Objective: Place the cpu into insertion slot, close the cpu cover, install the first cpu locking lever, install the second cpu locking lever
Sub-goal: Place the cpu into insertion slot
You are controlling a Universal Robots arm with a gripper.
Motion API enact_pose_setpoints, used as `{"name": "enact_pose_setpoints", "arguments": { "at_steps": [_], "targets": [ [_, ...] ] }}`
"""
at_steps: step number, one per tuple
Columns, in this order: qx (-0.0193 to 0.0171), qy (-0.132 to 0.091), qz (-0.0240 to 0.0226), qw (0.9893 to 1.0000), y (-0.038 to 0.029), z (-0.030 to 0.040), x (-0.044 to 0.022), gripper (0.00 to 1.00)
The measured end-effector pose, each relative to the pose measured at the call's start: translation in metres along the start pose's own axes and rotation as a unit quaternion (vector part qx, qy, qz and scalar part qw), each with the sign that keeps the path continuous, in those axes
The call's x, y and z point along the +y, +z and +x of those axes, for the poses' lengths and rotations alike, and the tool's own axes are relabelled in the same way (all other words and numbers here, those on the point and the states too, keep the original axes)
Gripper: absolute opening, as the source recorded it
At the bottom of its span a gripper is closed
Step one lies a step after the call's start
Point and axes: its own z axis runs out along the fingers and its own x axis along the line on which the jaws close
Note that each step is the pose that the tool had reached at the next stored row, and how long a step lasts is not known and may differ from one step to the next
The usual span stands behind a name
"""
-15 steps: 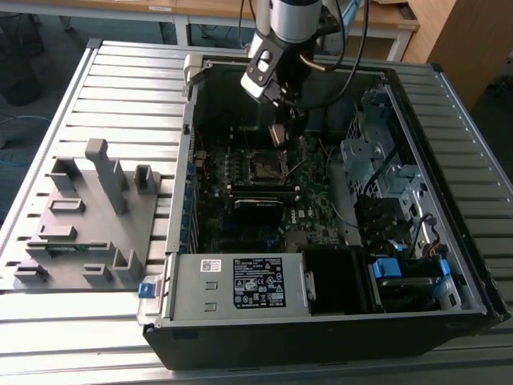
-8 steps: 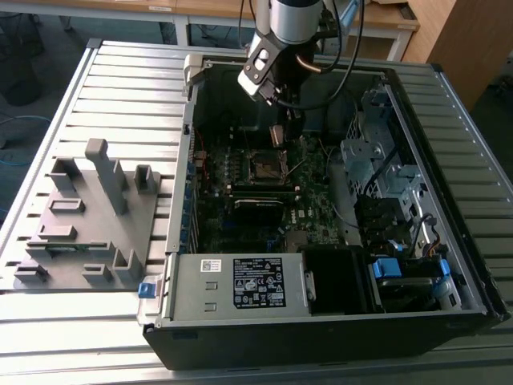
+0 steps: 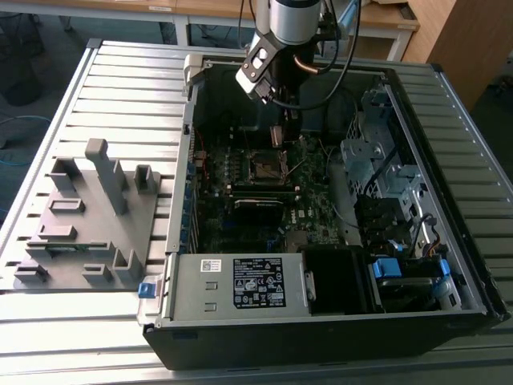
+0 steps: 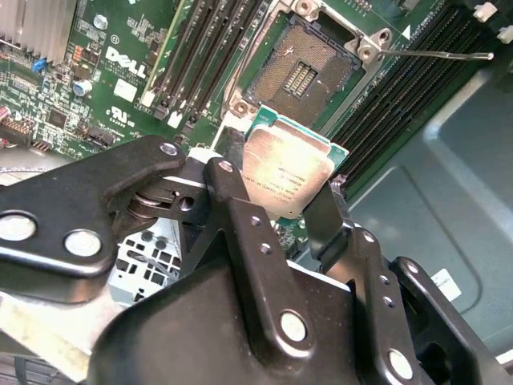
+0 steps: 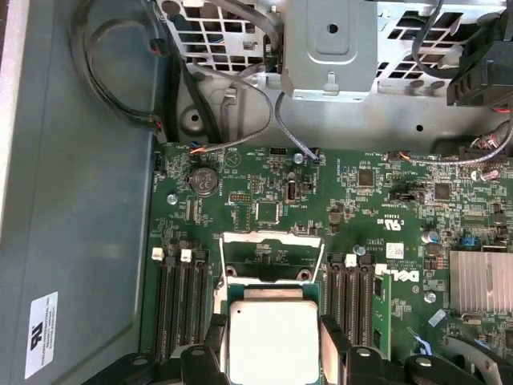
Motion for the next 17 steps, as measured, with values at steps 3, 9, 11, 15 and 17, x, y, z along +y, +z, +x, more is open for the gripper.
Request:
{"name": "enact_pose_setpoints", "arguments": {
  "at_steps": [3, 9, 11, 15, 17],
  "targets": [
    [0.0, 0.0, 0.0, 1.0, 0.0, 0.0, 0.0, 0.54],
    [0.0003, 0.001, 0.0198, 0.9998, 0.0004, 0.0, 0.0001, 0.54],
    [0.0003, 0.001, 0.0209, 0.9998, 0.0003, 0.0, 0.0001, 0.54],
    [0.0007, 0.001, 0.0208, 0.9998, 0.0015, 0.0, 0.0, 0.54],
    [0.0005, 0.001, 0.0209, 0.9998, 0.0031, -0.0001, -0.0001, 0.54]
  ]
}}
